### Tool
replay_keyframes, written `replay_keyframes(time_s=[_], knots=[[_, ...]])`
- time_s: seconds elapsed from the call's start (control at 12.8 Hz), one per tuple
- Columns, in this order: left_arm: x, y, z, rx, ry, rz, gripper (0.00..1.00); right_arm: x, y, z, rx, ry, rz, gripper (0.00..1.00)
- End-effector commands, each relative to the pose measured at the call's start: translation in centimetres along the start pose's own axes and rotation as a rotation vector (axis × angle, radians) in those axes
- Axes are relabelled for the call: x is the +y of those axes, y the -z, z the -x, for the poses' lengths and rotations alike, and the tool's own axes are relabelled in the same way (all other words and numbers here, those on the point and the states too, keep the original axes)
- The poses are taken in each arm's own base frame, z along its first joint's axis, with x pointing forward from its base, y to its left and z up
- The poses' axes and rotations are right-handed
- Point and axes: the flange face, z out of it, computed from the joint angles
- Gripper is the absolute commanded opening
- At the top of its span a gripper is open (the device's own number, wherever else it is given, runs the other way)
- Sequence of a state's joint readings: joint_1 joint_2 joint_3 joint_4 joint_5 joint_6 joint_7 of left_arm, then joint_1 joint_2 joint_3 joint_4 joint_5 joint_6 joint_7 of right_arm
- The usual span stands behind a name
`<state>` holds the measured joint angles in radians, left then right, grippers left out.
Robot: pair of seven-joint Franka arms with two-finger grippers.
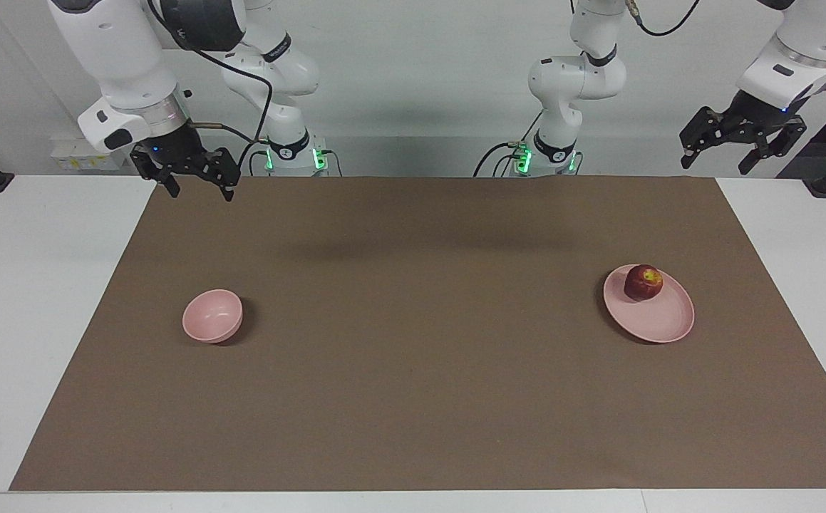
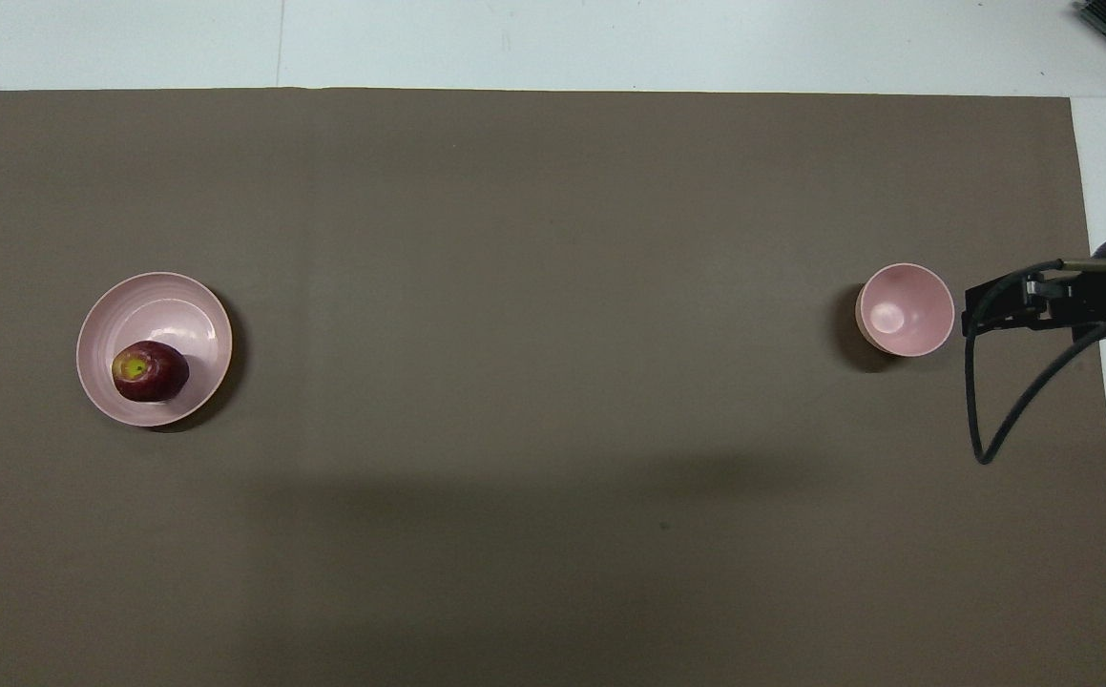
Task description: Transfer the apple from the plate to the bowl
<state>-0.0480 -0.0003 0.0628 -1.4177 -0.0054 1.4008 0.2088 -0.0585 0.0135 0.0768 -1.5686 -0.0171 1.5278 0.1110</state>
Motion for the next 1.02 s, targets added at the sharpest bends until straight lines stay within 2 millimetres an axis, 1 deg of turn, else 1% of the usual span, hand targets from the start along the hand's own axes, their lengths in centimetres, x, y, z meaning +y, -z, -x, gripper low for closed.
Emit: replay_keyframes(time_s=[0.0,0.16,0.47,0.94], knots=[[0.18,0.80,0.43,0.005,-0.010,0.009,1.00,0.28,0.11,0.30,-0.005,0.014,-0.021,1.00],[0.18,0.81,0.48,0.005,-0.006,0.009,1.00,0.28,0.11,0.30,-0.005,0.014,-0.021,1.00],[0.92,0.78,0.43,0.000,-0.017,0.010,1.00,0.28,0.11,0.30,-0.005,0.014,-0.021,1.00],[0.68,0.78,0.47,0.000,-0.012,0.010,1.00,0.28,0.11,0.30,-0.005,0.014,-0.021,1.00]])
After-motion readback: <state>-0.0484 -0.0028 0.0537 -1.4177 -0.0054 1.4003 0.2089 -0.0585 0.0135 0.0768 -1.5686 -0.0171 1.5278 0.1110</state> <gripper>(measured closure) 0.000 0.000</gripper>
